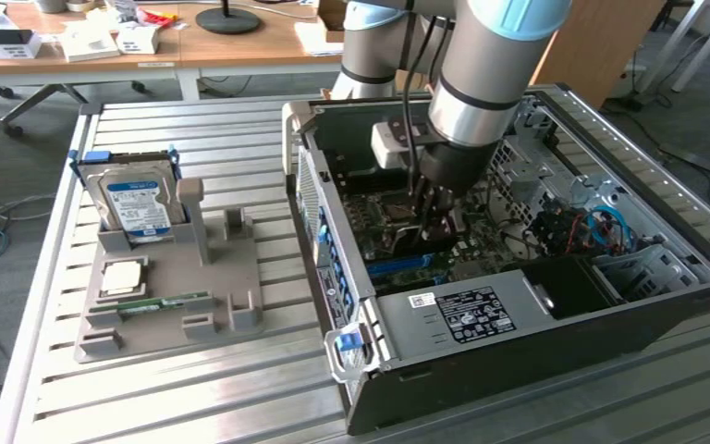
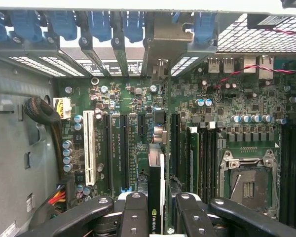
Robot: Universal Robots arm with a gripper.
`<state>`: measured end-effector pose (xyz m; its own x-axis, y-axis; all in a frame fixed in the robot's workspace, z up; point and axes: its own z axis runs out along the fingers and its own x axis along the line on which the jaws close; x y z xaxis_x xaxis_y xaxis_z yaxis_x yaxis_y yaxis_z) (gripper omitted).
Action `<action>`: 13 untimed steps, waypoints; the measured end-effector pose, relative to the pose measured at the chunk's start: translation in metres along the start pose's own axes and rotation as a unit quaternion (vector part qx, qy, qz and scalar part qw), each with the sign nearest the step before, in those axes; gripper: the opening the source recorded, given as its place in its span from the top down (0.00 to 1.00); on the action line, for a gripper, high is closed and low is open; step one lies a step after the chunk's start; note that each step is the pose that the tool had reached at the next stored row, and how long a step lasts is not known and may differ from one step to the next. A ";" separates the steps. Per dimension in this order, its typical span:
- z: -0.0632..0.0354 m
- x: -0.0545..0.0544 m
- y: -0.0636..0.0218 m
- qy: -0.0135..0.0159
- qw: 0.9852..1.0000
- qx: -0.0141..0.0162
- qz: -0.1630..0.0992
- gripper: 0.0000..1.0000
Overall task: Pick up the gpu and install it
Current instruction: 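Insert the gpu into the slot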
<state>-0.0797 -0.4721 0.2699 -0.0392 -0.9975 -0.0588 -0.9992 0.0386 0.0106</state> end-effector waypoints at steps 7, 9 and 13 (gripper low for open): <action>0.0016 0.000 0.0001 0.000 1.000 0.000 0.000 0.74; 0.0017 0.000 0.0001 0.000 1.000 0.000 0.000 0.74; 0.0030 0.000 0.0001 0.000 1.000 0.000 0.000 0.74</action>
<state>-0.0798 -0.4721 0.2669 -0.0392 -0.9975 -0.0590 -0.9992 0.0386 0.0105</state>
